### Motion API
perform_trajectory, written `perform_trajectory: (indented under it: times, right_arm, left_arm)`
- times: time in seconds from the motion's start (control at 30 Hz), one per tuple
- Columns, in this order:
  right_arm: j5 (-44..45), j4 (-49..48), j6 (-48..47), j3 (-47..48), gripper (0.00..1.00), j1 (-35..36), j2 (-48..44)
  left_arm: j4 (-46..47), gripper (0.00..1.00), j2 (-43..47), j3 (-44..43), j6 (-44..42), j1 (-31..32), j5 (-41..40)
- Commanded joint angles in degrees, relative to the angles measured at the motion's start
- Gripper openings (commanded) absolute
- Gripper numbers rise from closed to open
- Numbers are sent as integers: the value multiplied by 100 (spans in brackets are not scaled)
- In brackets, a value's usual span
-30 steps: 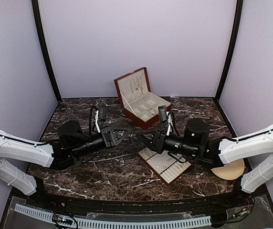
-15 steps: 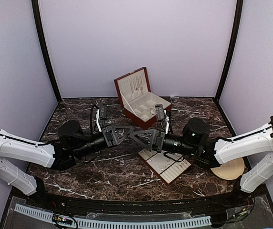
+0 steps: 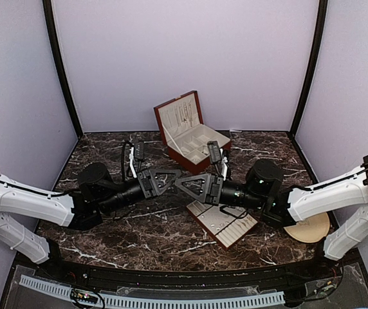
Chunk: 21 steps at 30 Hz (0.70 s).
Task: Organize the mixed jewelry
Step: Pass from the left arm to the right
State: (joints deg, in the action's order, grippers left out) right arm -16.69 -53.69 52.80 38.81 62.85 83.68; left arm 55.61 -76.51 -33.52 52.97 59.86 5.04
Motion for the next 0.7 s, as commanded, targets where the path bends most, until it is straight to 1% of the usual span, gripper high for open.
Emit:
perform_trajectory:
  times: [0.0,0.4,0.67]
  right_arm:
    - [98,-284,7,183,47,43,61]
    - [284,-265,-60,132,26,48,-22]
    - [361,-313,-109,66,15,43,-96]
  left_arm:
    - [219,0,63,-138,11,44,-18]
    - [230,0,128,-102,-5,70,-73]
    - [227,0,137,-85,-6,70,-94]
